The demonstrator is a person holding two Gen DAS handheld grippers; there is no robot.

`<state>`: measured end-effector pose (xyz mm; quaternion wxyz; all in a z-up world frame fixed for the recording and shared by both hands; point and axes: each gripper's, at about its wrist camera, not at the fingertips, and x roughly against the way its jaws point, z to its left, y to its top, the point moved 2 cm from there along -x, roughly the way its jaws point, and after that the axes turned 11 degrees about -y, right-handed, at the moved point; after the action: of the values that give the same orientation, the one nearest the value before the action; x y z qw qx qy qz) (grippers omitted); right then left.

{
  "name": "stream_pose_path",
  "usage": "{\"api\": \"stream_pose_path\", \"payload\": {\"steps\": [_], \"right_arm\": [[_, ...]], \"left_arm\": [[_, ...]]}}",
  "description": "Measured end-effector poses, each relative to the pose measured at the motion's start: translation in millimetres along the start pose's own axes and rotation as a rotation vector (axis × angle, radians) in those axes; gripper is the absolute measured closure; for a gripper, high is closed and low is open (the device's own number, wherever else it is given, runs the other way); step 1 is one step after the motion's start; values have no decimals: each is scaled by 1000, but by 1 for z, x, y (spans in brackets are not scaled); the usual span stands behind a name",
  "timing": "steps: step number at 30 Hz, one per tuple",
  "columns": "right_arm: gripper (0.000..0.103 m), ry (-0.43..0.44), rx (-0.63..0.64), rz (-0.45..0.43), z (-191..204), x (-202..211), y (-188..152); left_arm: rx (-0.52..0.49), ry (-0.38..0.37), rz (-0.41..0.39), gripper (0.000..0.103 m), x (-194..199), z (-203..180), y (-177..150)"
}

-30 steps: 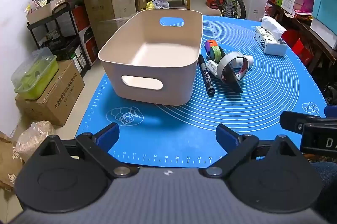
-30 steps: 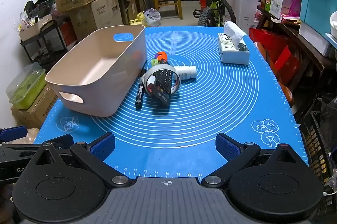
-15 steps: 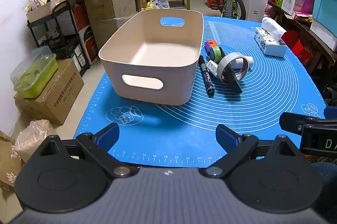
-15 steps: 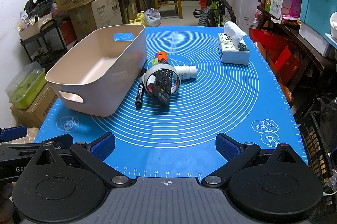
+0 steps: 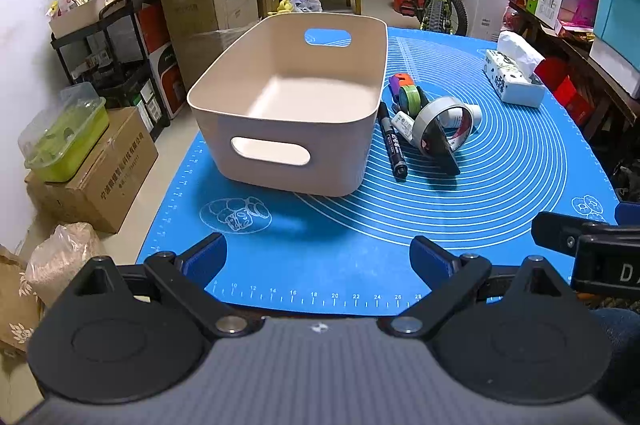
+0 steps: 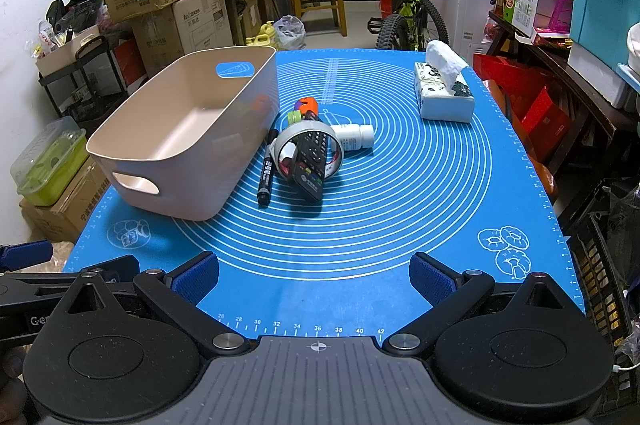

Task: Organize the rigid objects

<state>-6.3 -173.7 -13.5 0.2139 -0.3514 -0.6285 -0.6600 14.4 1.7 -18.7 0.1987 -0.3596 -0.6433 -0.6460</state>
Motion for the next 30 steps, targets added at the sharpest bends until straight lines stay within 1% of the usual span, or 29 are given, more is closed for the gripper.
{"api": "stream_pose_path", "payload": {"steps": [30], "right_arm": [[2, -2, 2, 1, 1, 0, 0]], "left_arm": [[10, -3, 10, 6, 0, 1, 0]]}}
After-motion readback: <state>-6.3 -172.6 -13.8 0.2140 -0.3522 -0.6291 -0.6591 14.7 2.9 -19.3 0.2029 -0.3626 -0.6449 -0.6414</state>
